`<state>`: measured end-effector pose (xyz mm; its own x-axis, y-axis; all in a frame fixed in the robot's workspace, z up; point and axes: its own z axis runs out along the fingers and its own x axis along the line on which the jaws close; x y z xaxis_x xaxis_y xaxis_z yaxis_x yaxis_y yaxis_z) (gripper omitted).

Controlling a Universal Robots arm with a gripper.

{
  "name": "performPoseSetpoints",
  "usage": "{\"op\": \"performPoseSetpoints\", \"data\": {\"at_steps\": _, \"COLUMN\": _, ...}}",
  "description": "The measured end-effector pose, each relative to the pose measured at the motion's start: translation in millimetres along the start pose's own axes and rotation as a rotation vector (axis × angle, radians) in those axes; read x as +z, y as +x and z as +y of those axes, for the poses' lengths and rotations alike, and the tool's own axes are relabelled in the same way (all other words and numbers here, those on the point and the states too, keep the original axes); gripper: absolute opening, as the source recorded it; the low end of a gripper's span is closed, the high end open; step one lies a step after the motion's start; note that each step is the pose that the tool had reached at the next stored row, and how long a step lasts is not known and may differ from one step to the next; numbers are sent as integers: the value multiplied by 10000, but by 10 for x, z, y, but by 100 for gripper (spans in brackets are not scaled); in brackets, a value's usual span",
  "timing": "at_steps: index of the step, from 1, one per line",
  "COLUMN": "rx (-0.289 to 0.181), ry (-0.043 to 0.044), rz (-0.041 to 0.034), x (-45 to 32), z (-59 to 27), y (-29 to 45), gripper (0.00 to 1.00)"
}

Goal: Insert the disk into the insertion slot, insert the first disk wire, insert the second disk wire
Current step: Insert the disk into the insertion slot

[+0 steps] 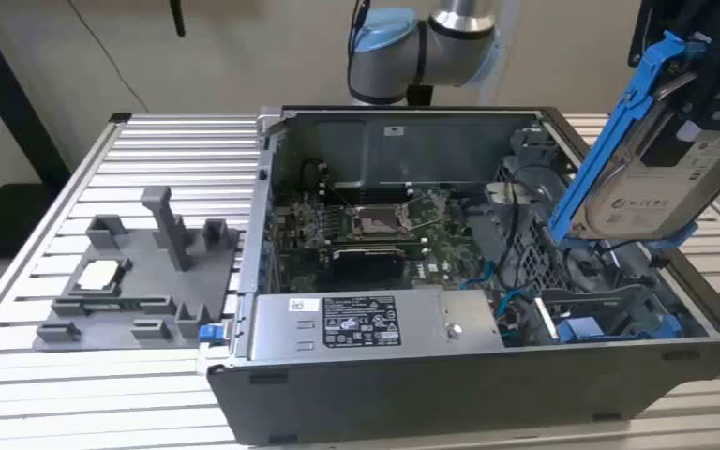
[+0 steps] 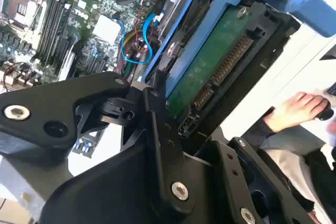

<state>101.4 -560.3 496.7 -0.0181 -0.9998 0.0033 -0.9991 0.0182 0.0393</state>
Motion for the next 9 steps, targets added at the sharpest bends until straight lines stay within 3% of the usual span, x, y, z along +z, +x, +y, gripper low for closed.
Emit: {"op": "performPoseSetpoints", "data": {"at_steps": 9, "rx": 0, "ry": 0, "rz": 0, "x": 15, "z": 0, "y": 0, "gripper": 33}}
